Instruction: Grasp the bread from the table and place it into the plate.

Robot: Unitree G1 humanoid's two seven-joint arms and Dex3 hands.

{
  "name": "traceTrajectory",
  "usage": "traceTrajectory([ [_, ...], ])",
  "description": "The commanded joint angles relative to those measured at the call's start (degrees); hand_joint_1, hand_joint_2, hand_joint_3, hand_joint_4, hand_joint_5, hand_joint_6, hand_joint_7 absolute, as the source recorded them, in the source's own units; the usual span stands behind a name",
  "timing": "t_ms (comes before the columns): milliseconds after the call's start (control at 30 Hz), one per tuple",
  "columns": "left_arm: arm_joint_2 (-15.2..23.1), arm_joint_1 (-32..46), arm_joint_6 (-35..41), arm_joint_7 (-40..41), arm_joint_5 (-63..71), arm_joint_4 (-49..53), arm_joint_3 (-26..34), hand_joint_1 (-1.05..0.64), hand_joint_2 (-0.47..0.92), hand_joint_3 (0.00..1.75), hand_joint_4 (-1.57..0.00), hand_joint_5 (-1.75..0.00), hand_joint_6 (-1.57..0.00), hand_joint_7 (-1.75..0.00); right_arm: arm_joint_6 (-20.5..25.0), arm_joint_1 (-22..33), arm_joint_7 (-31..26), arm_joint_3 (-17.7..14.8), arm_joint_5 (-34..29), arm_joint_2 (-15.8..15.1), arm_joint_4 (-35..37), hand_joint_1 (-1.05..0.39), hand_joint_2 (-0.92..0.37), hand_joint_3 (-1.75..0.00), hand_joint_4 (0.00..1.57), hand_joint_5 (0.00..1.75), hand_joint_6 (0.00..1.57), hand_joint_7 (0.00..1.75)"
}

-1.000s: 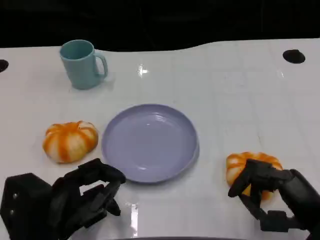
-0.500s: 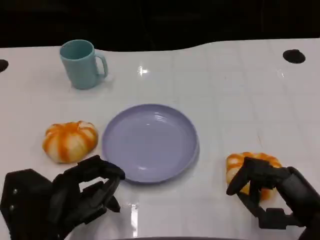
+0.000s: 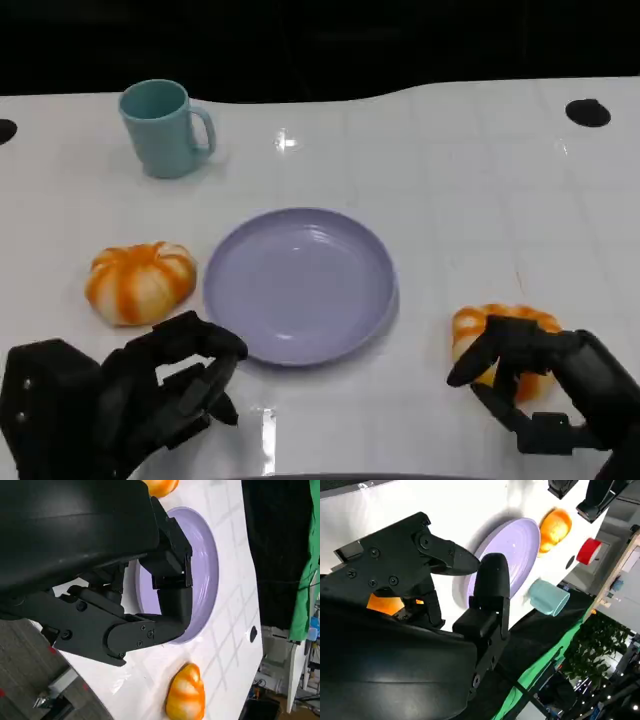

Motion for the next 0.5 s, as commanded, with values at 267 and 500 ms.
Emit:
traceTrajectory([
  [267,0.7,1.4,0.9,0.1,-0.4,-2.2,0.2,-0.41,0.87,0.54,-0.62,-1.75,-0.62,-1.34,2.6,2.8,-4.9,-0.9,-14.8,-5.2,-10.3,-0.42,-0.91,-0.07,0.36,0.57,0.52,0.12],
  [500,0.4,1.3,1.3,0.4,-0.2,-2.4,0.0,-0.42,0.88,0.53,-0.62,-1.75,-0.62,-1.35,4.2,3.0,-8.0,-1.3,-25.6,-8.8,-14.6,-0.47,-0.89,0.00,0.24,0.34,0.43,0.01],
])
